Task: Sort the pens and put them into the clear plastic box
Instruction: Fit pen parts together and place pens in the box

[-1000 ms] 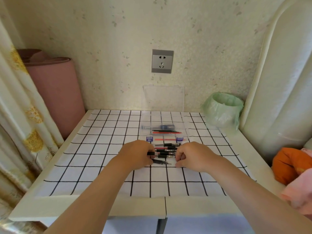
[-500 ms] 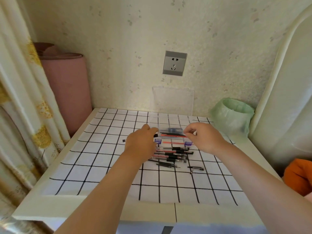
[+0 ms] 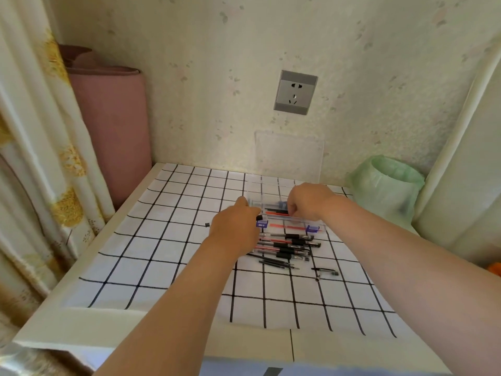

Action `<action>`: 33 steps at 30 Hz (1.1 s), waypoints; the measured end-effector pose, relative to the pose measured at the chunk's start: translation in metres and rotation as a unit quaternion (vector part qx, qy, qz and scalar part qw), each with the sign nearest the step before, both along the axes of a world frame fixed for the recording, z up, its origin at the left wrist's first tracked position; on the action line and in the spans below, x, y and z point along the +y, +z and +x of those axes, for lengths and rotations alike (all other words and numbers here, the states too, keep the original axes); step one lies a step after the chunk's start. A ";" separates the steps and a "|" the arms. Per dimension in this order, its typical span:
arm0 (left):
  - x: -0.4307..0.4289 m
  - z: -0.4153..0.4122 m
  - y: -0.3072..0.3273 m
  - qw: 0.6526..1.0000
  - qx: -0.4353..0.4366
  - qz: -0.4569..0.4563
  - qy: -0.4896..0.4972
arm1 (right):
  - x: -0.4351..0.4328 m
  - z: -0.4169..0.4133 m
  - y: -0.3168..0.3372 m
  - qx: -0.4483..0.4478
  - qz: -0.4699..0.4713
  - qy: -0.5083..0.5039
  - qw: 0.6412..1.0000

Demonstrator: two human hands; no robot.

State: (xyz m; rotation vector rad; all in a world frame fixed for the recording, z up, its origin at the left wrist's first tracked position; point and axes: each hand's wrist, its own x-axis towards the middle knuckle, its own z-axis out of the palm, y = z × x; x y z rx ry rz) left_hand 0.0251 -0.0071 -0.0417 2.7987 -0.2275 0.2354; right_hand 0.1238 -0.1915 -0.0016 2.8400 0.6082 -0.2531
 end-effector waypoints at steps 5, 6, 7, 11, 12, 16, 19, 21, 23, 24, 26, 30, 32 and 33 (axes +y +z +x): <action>0.000 0.001 0.001 1.000 0.014 -0.003 -0.002 | -0.001 0.003 0.001 -0.007 0.006 0.000 1.000; 0.000 0.001 0.001 1.000 0.017 -0.003 -0.001 | -0.001 0.003 0.001 -0.007 0.003 0.000 1.000; 0.000 0.001 0.002 1.000 0.018 -0.003 -0.001 | -0.001 0.002 0.001 -0.007 -0.004 0.001 1.000; -0.001 0.001 0.003 1.000 0.021 -0.001 -0.001 | 0.002 0.003 -0.002 -0.011 -0.031 0.010 0.999; -0.001 0.001 0.003 1.000 0.021 -0.001 -0.001 | 0.003 0.004 -0.002 -0.009 -0.033 0.012 0.999; -0.002 0.000 0.002 1.000 0.019 -0.011 -0.006 | 0.002 0.004 0.003 0.021 -0.027 0.014 0.999; 0.000 -0.001 0.005 0.999 0.000 -0.041 -0.015 | -0.001 -0.002 0.016 0.029 0.005 0.008 1.000; 0.002 0.000 0.008 0.997 -0.027 -0.073 -0.024 | -0.004 -0.008 0.026 0.013 0.044 0.005 0.999; 0.004 0.003 0.012 0.996 -0.041 -0.079 -0.029 | -0.008 -0.018 0.033 0.002 0.094 -0.002 0.996; 0.005 0.003 0.014 0.996 -0.034 -0.074 -0.029 | -0.010 -0.025 0.035 0.001 0.120 -0.007 0.993; 0.005 0.001 0.016 0.998 0.003 -0.055 -0.030 | -0.014 -0.040 0.036 -0.001 0.169 -0.016 0.985; 0.004 -0.004 0.016 0.997 0.073 -0.015 -0.024 | -0.026 -0.072 0.027 -0.008 0.231 -0.045 0.972; 0.003 -0.007 0.017 0.995 0.098 -0.005 -0.025 | -0.033 -0.087 0.021 -0.019 0.250 -0.068 0.966; 0.002 -0.010 0.018 0.995 0.099 -0.001 -0.025 | -0.036 -0.095 0.019 -0.024 0.253 -0.075 0.964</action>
